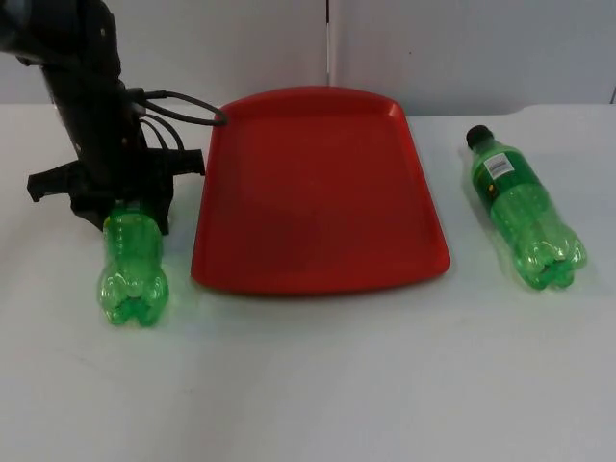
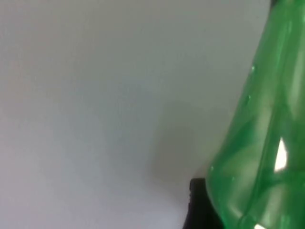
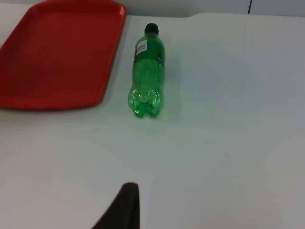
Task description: Place the bottle upright on the tray.
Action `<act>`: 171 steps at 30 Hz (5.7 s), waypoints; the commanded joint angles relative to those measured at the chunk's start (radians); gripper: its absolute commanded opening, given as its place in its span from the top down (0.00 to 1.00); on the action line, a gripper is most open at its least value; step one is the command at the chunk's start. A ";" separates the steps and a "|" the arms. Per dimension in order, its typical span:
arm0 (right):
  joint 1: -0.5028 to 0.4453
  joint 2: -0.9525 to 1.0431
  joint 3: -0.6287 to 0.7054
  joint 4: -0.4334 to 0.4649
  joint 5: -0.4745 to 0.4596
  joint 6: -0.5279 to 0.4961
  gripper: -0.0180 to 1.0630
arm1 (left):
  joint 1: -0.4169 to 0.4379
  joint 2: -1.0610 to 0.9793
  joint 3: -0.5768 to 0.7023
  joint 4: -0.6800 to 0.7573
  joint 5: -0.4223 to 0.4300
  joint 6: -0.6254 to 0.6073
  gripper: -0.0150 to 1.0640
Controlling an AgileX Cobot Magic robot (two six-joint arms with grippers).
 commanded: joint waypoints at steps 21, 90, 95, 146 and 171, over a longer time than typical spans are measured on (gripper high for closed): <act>-0.004 -0.003 0.002 -0.002 -0.003 -0.016 0.01 | -0.003 -0.143 0.004 -0.104 0.048 0.095 0.99; -0.004 -0.003 0.002 -0.002 -0.003 -0.016 0.01 | -0.293 0.115 0.046 -0.206 -1.778 0.477 0.99; -0.004 -0.003 0.002 -0.002 -0.003 -0.016 0.01 | -0.293 0.162 0.046 -0.204 -1.816 0.466 0.99; -0.004 -0.003 0.002 -0.002 -0.003 -0.016 0.01 | -0.293 0.226 0.046 -0.054 -1.881 0.458 0.21; -0.004 -0.003 0.002 -0.002 -0.003 -0.016 0.01 | -0.293 0.159 0.046 -0.053 -1.677 0.458 0.01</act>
